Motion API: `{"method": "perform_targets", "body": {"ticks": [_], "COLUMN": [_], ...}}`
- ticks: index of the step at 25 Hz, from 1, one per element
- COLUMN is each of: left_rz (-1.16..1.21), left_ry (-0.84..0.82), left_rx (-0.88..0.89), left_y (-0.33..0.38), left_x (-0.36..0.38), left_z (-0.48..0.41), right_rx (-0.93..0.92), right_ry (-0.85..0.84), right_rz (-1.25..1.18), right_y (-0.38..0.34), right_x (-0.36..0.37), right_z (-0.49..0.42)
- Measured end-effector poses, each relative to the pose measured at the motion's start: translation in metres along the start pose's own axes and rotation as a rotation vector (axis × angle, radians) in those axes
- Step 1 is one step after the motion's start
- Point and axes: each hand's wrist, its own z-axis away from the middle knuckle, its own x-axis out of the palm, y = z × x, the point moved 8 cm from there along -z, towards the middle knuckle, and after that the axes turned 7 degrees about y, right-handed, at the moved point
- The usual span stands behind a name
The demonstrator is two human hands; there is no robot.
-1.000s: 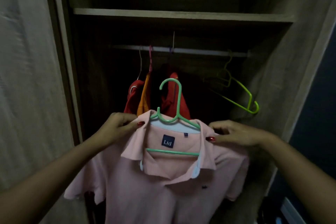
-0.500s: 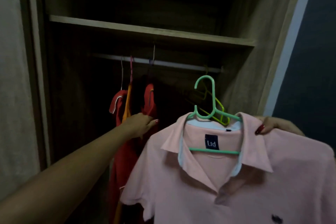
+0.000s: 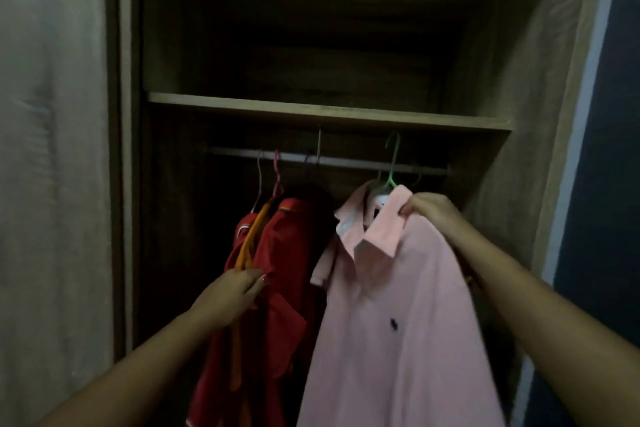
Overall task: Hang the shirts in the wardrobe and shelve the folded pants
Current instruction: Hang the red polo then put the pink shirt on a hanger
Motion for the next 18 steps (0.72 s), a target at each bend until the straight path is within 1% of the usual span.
{"method": "perform_targets", "body": {"ticks": [2,4,6,9,12,14,15,16,17,18], "left_rz": [0.059,0.125,0.165,0.276,0.386,0.423,0.454,0.483,0.507,0.528], "left_ry": [-0.011,0.004,-0.037,-0.077,-0.054,-0.039,-0.022,0.0,0.017,0.036], "left_rx": [-0.016,-0.015,-0.024,-0.089,-0.148,-0.188,-0.209,-0.227,-0.236,-0.249], "left_y": [-0.004,-0.013,-0.012,-0.018,-0.027,-0.033,-0.037,-0.042,-0.045,-0.05], "left_x": [-0.005,-0.018,-0.022,-0.029,-0.041,-0.05,-0.055,-0.062,-0.068,-0.075], "left_z": [0.011,0.019,0.031,0.055,0.068,0.071,0.073,0.076,0.079,0.081], "right_rx": [-0.019,-0.063,-0.076,-0.053,-0.084,-0.216,-0.328,-0.468,-0.595,-0.697], "right_ry": [0.037,0.02,0.0,-0.057,-0.043,0.1,0.184,0.231,0.226,0.186], "right_rz": [0.045,0.178,0.33,0.453,0.534,0.592,0.557,0.465,0.355,0.256], "right_y": [-0.005,-0.005,0.01,0.04,0.052,0.032,0.013,-0.009,-0.032,-0.054], "right_x": [0.022,0.051,0.07,0.094,0.104,0.098,0.098,0.105,0.117,0.132], "right_z": [-0.013,-0.033,-0.049,-0.06,-0.062,-0.053,-0.042,-0.027,-0.009,0.011]}}
